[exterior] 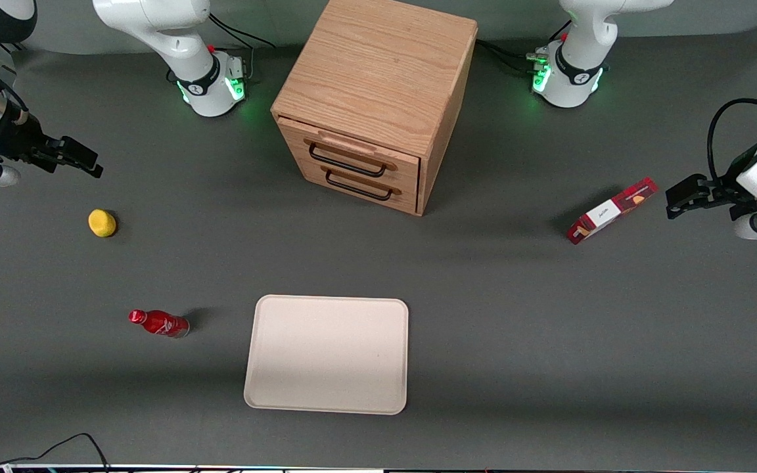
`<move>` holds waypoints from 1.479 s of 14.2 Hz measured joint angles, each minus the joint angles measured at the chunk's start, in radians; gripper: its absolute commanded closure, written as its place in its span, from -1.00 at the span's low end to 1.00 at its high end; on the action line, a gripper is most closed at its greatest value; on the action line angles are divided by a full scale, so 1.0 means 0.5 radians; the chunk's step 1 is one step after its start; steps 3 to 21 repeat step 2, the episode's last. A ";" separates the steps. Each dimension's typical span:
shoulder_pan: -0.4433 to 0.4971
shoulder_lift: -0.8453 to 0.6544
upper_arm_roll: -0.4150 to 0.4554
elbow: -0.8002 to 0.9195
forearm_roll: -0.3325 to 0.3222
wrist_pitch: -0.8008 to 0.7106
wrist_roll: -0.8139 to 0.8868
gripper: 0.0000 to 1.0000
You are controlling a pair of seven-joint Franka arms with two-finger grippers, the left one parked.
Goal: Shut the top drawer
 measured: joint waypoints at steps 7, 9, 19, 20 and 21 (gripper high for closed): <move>0.006 0.001 0.007 0.011 -0.021 0.011 0.000 -1.00; 0.006 0.001 0.007 0.011 -0.021 0.011 0.000 -1.00; 0.006 0.001 0.007 0.011 -0.021 0.011 0.000 -1.00; 0.006 0.001 0.007 0.011 -0.021 0.011 0.000 -1.00; 0.006 0.001 0.007 0.011 -0.021 0.011 0.000 -1.00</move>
